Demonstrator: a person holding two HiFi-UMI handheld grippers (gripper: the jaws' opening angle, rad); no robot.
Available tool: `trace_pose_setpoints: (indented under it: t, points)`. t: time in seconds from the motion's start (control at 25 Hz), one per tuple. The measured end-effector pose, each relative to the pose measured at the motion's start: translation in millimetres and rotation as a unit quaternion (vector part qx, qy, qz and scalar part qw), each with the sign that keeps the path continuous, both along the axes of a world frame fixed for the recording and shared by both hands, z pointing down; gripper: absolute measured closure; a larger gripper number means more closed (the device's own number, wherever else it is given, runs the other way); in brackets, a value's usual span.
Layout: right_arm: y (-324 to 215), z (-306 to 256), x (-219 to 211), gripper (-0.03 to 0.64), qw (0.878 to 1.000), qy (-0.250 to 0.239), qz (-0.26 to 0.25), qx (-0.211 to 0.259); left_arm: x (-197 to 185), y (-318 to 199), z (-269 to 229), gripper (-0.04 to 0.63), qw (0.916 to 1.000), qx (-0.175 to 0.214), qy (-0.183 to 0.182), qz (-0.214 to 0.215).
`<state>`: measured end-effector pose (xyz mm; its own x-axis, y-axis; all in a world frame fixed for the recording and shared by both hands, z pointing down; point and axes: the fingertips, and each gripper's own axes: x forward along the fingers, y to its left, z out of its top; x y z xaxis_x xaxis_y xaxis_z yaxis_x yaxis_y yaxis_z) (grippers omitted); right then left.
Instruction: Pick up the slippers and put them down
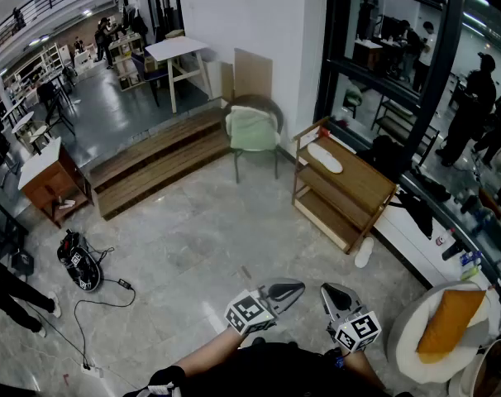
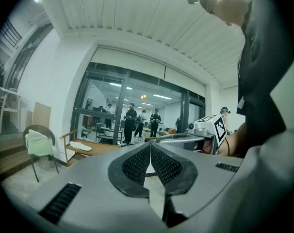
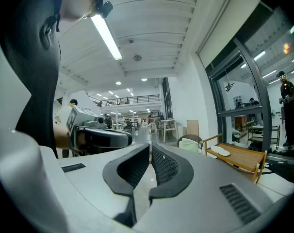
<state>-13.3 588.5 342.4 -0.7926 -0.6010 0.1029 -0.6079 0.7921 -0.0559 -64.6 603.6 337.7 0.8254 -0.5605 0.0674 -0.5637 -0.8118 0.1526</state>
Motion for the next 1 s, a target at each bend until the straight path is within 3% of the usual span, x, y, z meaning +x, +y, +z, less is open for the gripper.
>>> trace_pose_setpoints:
  t: [1.0]
  points:
    - [-7,-5,1,0.589,0.999,-0.001,0.034,0.018,6,-15,8,0.583,0.9995,0.002,-0.011,0.031]
